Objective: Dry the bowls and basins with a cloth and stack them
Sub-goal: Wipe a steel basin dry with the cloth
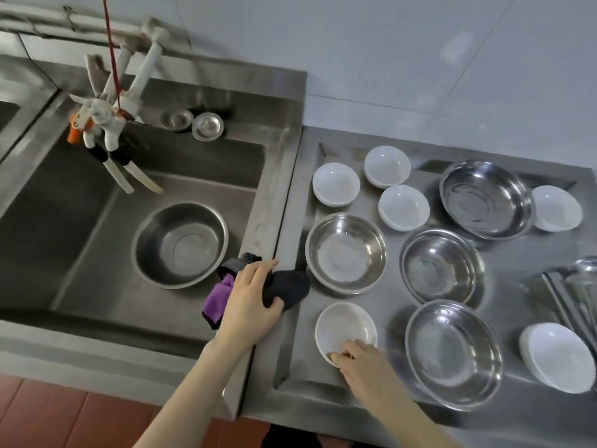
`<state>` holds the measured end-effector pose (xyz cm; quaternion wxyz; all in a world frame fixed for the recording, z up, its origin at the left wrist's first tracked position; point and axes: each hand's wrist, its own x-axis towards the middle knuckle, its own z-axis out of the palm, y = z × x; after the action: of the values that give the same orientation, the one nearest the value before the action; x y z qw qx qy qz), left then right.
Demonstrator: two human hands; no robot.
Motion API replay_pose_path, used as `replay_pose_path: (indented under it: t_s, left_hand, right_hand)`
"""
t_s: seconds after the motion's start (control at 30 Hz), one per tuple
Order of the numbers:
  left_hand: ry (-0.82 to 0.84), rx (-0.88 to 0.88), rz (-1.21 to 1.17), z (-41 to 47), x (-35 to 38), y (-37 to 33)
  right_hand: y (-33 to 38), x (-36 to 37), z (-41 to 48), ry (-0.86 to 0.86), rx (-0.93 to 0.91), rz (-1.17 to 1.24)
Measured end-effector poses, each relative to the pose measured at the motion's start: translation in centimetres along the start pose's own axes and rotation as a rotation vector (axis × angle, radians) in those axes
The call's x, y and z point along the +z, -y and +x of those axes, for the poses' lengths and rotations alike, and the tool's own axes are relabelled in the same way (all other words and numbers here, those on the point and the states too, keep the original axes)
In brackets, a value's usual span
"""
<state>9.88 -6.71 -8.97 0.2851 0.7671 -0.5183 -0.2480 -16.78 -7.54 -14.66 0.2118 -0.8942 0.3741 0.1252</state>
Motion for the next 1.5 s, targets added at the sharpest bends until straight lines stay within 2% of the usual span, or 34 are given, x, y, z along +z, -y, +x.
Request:
replay_pose_path:
  t_s: [0.1,0.2,0.37,0.5,0.63,0.77,0.87,1.0,1.17,1.27,1.43,1.5]
  left_hand:
    - [-0.139,0.002,0.103,-1.2,-0.6,1.3]
    - [-0.158,-0.112,0.125,-2.6,-0.7,2.9]
    - [-0.02,-0.117,0.096,-4.2,-0.3,4.6]
    - [-0.102,-0.124,0.091,-4.6,0.0,4.9]
    - [-0.154,-0.184,0.115,-4.6,0.3,5.0]
    - [-0.075,-0.225,0.166,-4.3,-0.1,4.9]
    - [-0.043,-0.183,0.181,-4.1,-0.5,4.4]
    - [-0.038,-0.324,0.012,-3.9,-1.6,2.4]
    - [-0.096,-0.463,-0.189,-2.5,-3.7,-0.6]
    - [-0.167,-0.478,-0.242,-1.3,-5.3,-3.5]
    - [-0.301,-0.458,-0.31,0.3,-8.2,-8.1]
    - [-0.384,-0.418,-0.317,0.7,-9.2,-10.6]
  right_hand:
    - [-0.5,0.7,0.3,-0.02,0.003,0.006]
    - [-0.8,0.8,0.4,-0.072,-0.019,0.085]
    - [-1.0,-2.6,1.4,-0.262,0.227,0.327]
    - [-3.5,-6.1,3.3,-0.352,0.506,0.437]
    - [-5.8,-8.6,6.6,-0.279,0.784,0.61]
    - [-6.5,-9.3,9.6,-0.17,0.858,0.745]
    - [-6.3,-8.9,10.9,-0.208,0.92,0.91]
    - [-6.4,-9.0,11.2,-0.274,0.952,1.097]
    - [-6.4,-11.1,9.3,-0.314,0.794,1.054]
    - [-6.3,-12.3,7.6,-0.361,0.668,1.044]
    - [-7.5,-10.8,6.4,-0.329,0.533,1.129]
    - [-6.2,-12.2,5.2,-0.332,0.5,1.161]
